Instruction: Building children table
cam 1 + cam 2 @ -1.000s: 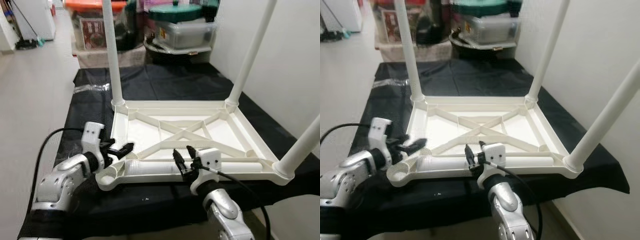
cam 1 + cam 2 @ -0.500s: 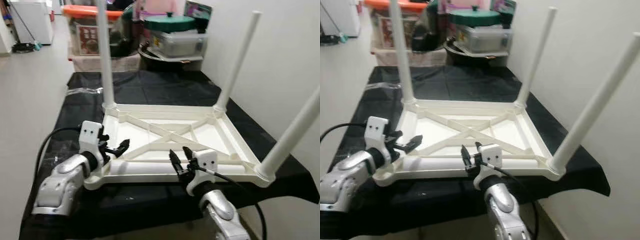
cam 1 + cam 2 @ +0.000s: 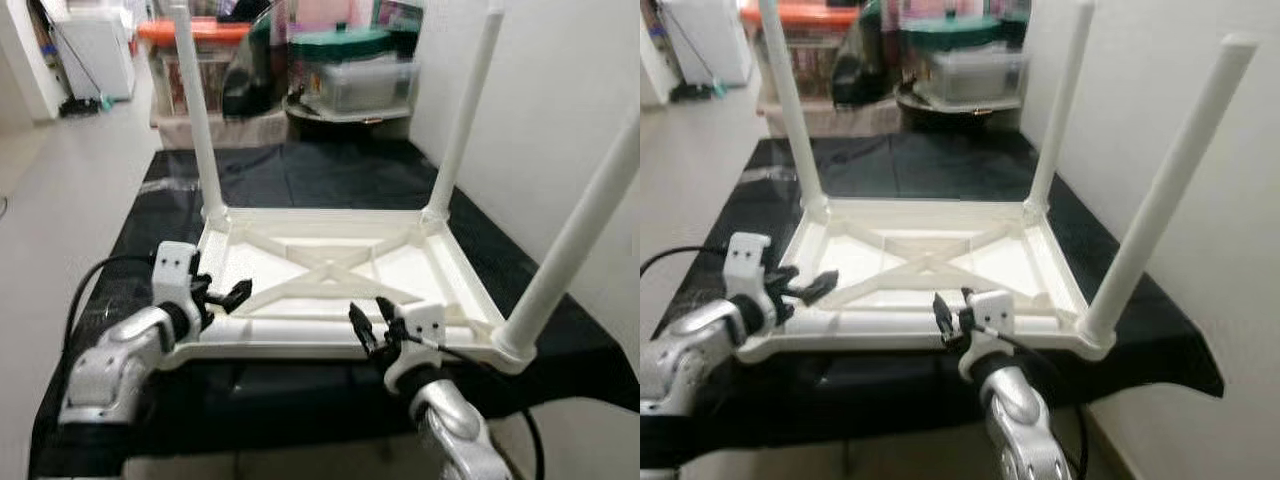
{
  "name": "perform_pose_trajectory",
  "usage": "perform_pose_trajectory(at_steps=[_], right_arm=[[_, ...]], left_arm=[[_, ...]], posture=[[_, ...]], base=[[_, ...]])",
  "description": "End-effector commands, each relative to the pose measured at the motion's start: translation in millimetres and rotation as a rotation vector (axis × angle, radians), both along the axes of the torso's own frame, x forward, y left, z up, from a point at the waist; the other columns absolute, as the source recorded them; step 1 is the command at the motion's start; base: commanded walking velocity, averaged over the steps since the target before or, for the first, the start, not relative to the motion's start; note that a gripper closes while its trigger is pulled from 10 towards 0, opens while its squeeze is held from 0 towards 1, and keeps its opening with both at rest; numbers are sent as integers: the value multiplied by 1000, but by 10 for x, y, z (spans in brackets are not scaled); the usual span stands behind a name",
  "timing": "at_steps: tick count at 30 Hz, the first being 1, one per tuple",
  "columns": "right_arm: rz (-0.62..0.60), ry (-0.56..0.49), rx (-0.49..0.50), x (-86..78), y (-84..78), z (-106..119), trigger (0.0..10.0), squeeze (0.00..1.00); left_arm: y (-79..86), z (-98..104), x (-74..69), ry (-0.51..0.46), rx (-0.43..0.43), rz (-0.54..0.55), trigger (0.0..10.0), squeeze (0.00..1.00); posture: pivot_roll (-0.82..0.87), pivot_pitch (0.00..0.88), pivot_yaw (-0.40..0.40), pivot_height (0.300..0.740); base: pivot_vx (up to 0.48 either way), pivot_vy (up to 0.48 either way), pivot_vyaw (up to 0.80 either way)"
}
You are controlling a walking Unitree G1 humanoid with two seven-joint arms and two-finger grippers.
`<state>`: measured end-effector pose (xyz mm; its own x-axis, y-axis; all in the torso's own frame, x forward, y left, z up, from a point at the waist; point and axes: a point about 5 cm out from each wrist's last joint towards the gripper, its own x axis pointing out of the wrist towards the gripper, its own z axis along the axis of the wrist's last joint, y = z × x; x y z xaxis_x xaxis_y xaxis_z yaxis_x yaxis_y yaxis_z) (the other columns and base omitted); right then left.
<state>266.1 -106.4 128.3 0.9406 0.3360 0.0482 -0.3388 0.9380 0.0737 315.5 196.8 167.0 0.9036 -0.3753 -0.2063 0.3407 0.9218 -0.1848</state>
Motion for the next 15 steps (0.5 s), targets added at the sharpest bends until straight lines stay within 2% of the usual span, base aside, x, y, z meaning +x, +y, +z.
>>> perform_pose_trajectory(at_steps=[1, 4, 6, 7, 9, 12, 15], right_arm=[[15, 22, 13, -3, 26, -26, 10000, 0], [17, 25, 12, -4, 27, -29, 10000, 0], [22, 28, 12, -5, 33, -33, 10000, 0], [22, 28, 12, -5, 33, -33, 10000, 0], [24, 30, 13, -1, 40, -32, 10000, 0], [25, 30, 13, -1, 40, -32, 10000, 0], [25, 31, 17, 1, 41, -31, 10000, 0]], left_arm=[[26, -48, -36, 71, -28, -51, 10000, 0], [34, -64, -73, 107, -43, -104, 10000, 0], [19, -126, -144, 178, -43, -198, 10000, 0], [19, -126, -144, 178, -43, -198, 10000, 0], [-28, -209, -188, 254, -49, -259, 10000, 0], [-36, -219, -191, 262, -42, -267, 10000, 0], [-56, -220, -211, 293, 6, -316, 10000, 0]], posture=[[200, 0, -71, 740], [201, 0, -72, 740], [206, 0, -71, 740], [206, 0, -71, 740], [205, 0, -71, 740], [205, 0, -71, 740], [209, 0, -68, 740]], base=[[0, 0, 0], [0, 0, 0], [0, 0, 0], [0, 0, 0], [0, 0, 0], [0, 0, 0], [0, 0, 0]])
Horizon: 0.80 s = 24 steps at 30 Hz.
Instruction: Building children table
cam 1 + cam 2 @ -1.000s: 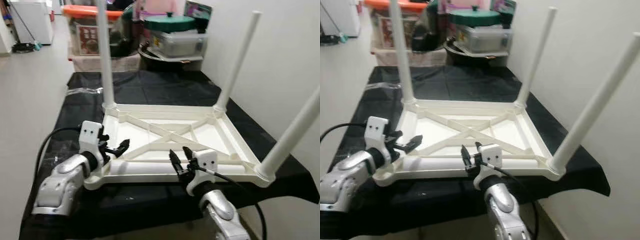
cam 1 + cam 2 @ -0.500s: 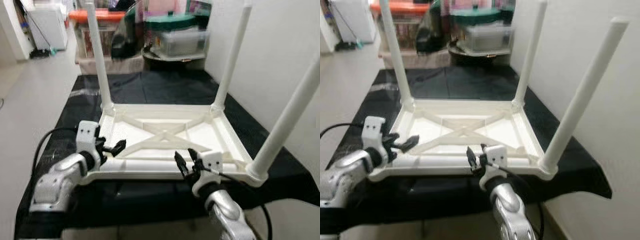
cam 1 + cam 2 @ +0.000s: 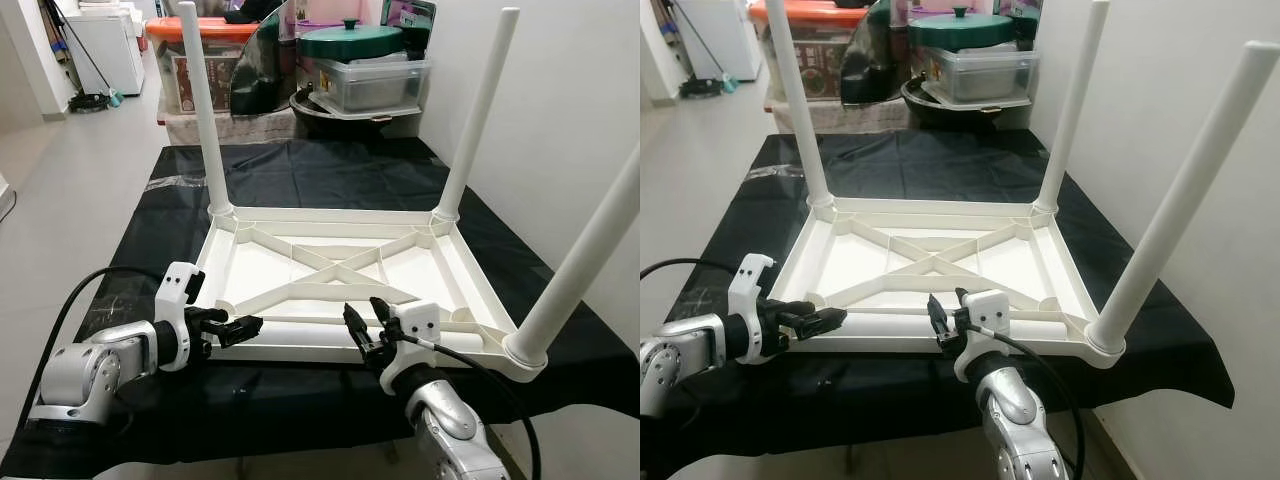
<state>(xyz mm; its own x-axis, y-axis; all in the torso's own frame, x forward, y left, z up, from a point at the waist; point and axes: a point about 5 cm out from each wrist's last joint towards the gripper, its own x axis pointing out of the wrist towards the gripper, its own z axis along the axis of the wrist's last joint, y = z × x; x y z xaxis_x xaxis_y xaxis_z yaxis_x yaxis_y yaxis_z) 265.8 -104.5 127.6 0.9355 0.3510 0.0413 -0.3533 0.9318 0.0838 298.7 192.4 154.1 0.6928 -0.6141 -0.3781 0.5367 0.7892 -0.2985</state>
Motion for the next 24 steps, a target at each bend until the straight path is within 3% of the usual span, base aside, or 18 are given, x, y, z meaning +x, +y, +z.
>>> perform_pose_trajectory(at_steps=[1, 10, 15, 24], right_arm=[[8, 21, 9, 3, 22, -24, 10000, 0], [12, 28, 16, 5, 25, -28, 10000, 0], [13, 31, 17, 6, 28, -32, 10000, 0], [17, 38, 21, 17, 38, -34, 10000, 0]], left_arm=[[-13, -91, -43, 66, 29, -30, 10000, 0], [90, 221, 133, -53, 46, 54, 10000, 0], [111, 345, 136, -56, 88, 75, 10000, 0], [122, 64, -21, 100, 190, 76, 10000, 0]], posture=[[209, 0, -68, 740], [213, 0, -72, 740], [216, 0, -73, 740], [220, 0, -77, 740]], base=[[0, 0, 0], [0, 0, 0], [0, 0, 0], [0, 0, 0]])
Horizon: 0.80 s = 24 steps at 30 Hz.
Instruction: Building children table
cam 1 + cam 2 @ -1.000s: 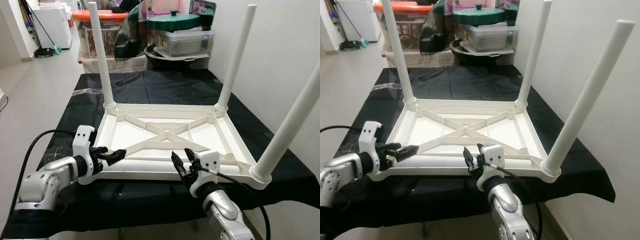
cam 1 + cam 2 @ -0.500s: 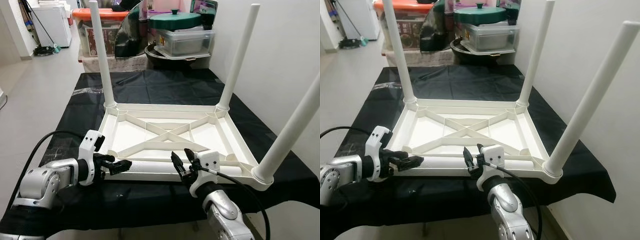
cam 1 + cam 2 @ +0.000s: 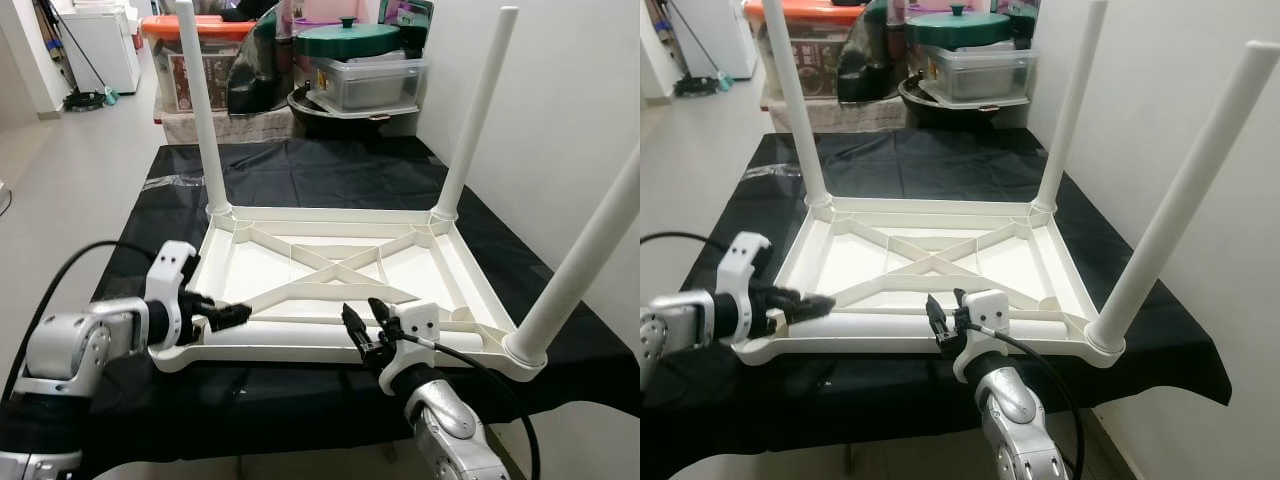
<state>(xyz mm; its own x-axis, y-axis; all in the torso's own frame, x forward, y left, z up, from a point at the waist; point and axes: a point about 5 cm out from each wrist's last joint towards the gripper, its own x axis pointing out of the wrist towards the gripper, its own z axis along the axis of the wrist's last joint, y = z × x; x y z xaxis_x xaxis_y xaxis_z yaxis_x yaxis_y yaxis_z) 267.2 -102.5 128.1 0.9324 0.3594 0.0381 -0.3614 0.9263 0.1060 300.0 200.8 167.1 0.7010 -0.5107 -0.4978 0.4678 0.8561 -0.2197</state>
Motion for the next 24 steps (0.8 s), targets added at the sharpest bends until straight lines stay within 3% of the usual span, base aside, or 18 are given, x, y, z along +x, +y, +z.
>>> perform_pose_trajectory(at_steps=[1, 9, 13, 24], right_arm=[[7, 27, 2, 4, 17, -38, 10000, 0], [9, 26, 3, 5, 11, -34, 10000, 0], [9, 27, 1, 0, 3, -33, 10000, 0], [13, 27, -2, 2, 1, -32, 10000, 0]], left_arm=[[52, -107, -47, 53, 66, 21, 10000, 0], [124, -158, -25, 65, 115, 62, 10000, 0], [211, -85, 29, 37, 158, 112, 10000, 0], [246, -65, 42, 35, 143, 142, 10000, 0]], posture=[[219, 0, -76, 740], [215, 0, -79, 740], [215, 0, -83, 740], [215, 0, -86, 740]], base=[[0, 0, 0], [0, 0, 0], [0, 0, 0], [0, 0, 0]])
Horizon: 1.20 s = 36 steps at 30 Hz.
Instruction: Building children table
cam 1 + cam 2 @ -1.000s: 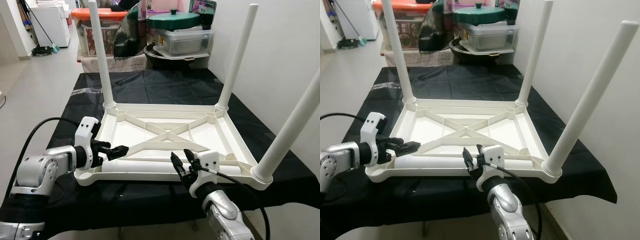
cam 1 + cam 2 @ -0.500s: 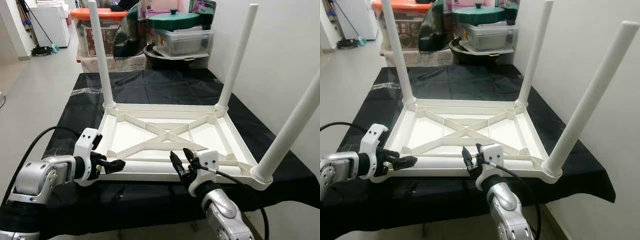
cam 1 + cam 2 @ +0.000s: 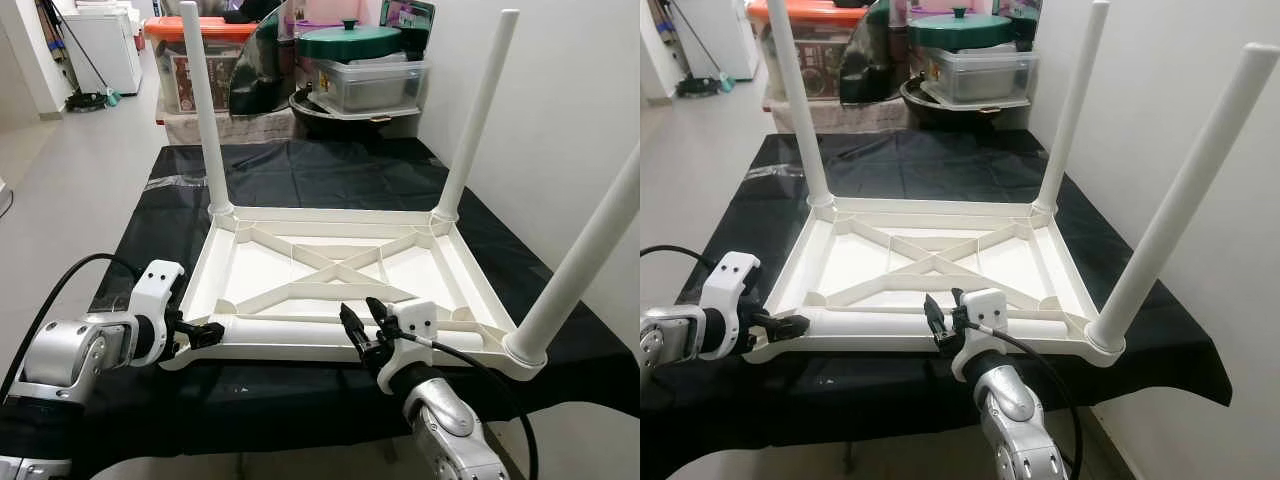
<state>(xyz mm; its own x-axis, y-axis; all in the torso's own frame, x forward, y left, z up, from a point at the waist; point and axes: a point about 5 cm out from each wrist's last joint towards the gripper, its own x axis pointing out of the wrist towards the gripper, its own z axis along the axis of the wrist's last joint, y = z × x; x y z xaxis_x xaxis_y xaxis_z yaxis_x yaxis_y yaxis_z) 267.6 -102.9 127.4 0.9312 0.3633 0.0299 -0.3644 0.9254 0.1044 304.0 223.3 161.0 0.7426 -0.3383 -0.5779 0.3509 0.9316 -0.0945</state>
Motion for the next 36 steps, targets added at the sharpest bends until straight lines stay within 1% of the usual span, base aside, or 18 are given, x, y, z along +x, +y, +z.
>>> perform_pose_trajectory(at_steps=[1, 2, 3, 5, 6, 9, 12, 19, 23, 29, 36], right_arm=[[9, 20, 0, -2, 6, -25, 10000, 0], [8, 19, 0, -2, 4, -24, 10000, 0], [8, 19, 0, -2, 4, -24, 10000, 0], [9, 20, -1, -3, 4, -25, 10000, 0], [9, 20, -1, -3, 4, -25, 10000, 0], [9, 21, -2, -1, 8, -29, 10000, 0], [9, 22, -2, -2, 14, -32, 10000, 0], [8, 22, 0, -6, 19, -36, 10000, 0], [9, 25, 2, -8, 17, -39, 10000, 0], [11, 27, 1, -7, 13, -43, 10000, 0], [10, 26, -1, -10, 12, -43, 10000, 0]], left_arm=[[-17, -20, -2, 11, -22, 5, 10000, 0], [-61, -21, 2, 10, -24, -11, 10000, 0], [-61, -21, 2, 10, -24, -11, 10000, 0], [-148, 43, 42, -12, -27, -39, 10000, 0], [-148, 43, 42, -12, -27, -39, 10000, 0], [-263, 182, 117, -51, -31, -69, 10000, 0], [-335, 245, 155, -68, -31, -88, 10000, 0], [-365, 223, 146, -50, -27, -101, 10000, 0], [-337, 146, 108, -18, 2, -94, 10000, 0], [-326, 130, 102, -8, 7, -89, 10000, 0], [-385, 71, 79, 24, -2, -102, 10000, 0]], posture=[[213, 0, -85, 740], [211, 0, -85, 740], [211, 0, -85, 740], [212, 0, -86, 740], [212, 0, -86, 740], [213, 0, -80, 740], [212, 0, -77, 740], [212, 0, -72, 740], [212, 0, -75, 740], [212, 0, -77, 740], [207, 0, -73, 740]], base=[[0, 0, 0], [0, 0, 0], [0, 0, 0], [0, 0, 0], [0, 0, 0], [0, 0, 0], [0, 0, 0], [0, 0, 0], [0, 0, 0], [0, 0, 0], [0, 0, 0]])
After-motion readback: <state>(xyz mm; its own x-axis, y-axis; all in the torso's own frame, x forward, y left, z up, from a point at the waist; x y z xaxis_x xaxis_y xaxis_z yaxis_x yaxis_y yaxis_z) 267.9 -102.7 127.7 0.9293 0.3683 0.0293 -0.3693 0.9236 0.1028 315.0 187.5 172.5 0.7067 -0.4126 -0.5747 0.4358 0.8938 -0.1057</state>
